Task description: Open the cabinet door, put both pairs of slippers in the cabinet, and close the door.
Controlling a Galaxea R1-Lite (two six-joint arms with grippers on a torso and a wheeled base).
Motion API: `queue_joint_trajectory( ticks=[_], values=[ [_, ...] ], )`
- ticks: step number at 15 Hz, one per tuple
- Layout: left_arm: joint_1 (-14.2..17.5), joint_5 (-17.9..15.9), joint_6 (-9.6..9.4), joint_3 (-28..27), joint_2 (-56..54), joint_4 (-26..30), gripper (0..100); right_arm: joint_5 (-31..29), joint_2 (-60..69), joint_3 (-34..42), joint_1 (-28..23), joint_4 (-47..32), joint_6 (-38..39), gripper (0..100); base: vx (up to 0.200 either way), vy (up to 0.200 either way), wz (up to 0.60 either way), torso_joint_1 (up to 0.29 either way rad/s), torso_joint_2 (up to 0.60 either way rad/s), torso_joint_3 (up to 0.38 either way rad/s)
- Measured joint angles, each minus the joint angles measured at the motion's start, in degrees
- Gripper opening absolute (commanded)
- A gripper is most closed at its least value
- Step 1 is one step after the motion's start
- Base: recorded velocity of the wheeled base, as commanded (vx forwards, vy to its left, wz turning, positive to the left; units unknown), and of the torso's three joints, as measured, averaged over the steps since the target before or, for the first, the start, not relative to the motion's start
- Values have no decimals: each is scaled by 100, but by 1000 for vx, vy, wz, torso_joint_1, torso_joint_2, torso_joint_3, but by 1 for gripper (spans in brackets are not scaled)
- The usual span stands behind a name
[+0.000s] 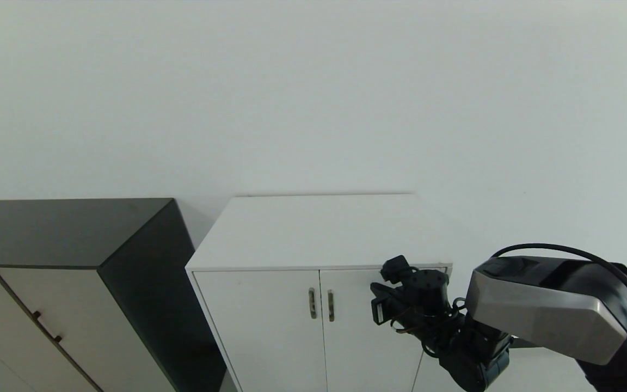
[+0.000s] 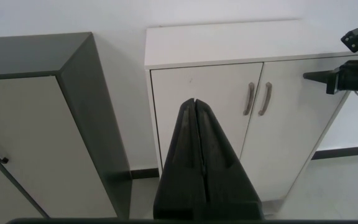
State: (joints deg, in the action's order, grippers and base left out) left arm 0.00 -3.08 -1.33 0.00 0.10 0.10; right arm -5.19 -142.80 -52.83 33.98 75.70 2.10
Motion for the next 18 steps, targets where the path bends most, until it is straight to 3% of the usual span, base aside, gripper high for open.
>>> queue_joint_trajectory(
  ticks=[15, 18],
  values=[
    [0, 0, 2, 0, 0, 0, 0, 5, -243, -245, -121, 13, 20, 0, 0, 0, 0, 0, 0, 0],
    [0, 0, 0, 0, 0, 0, 0, -28, -244, -46, -90, 367, 0, 0, 0, 0, 0, 0, 0, 0]
  ],
)
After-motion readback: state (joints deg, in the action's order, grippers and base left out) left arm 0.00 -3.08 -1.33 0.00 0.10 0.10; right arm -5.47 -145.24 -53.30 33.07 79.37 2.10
